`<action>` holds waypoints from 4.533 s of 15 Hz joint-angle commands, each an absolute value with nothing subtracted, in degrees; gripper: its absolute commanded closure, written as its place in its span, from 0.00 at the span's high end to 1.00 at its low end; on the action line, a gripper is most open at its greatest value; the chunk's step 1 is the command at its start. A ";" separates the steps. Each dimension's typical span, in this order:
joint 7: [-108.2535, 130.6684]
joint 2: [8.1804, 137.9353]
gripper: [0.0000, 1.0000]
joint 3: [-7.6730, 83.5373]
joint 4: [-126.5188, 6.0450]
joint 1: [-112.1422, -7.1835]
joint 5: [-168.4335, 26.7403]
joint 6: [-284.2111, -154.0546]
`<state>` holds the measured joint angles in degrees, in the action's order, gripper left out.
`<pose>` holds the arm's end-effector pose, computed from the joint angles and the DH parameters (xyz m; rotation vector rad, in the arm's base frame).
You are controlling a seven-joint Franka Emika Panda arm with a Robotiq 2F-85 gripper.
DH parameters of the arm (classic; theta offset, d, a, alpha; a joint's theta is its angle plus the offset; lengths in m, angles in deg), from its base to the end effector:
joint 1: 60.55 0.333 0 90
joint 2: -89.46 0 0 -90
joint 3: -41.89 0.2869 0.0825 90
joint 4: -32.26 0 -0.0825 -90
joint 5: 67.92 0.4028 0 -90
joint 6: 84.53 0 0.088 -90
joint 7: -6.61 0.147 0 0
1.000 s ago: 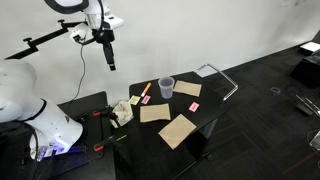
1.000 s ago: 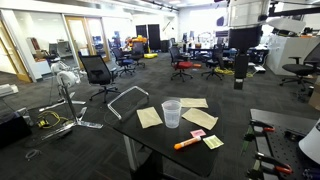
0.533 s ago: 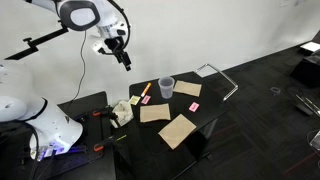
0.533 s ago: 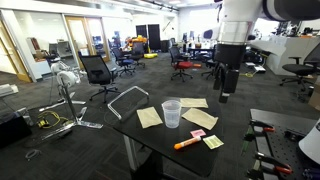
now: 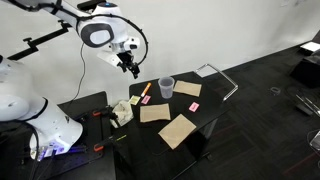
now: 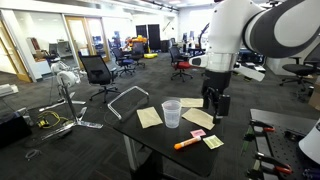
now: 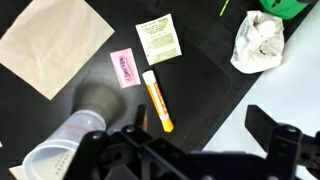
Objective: Put the orange marker into the plastic cup.
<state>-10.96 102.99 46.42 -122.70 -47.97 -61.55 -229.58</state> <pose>0.4074 0.1238 0.2263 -2.9906 -0.7868 -0.0981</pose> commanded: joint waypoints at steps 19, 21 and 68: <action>-16.70 85.23 1.00 49.17 -116.16 -49.86 -62.19 -241.08; -18.42 83.67 1.00 49.52 -115.57 -50.47 -62.22 -243.10; -19.93 67.20 0.05 56.08 -100.41 -57.57 -68.74 -238.98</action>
<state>-22.24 65.58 53.74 -100.95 -56.01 -70.01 -242.31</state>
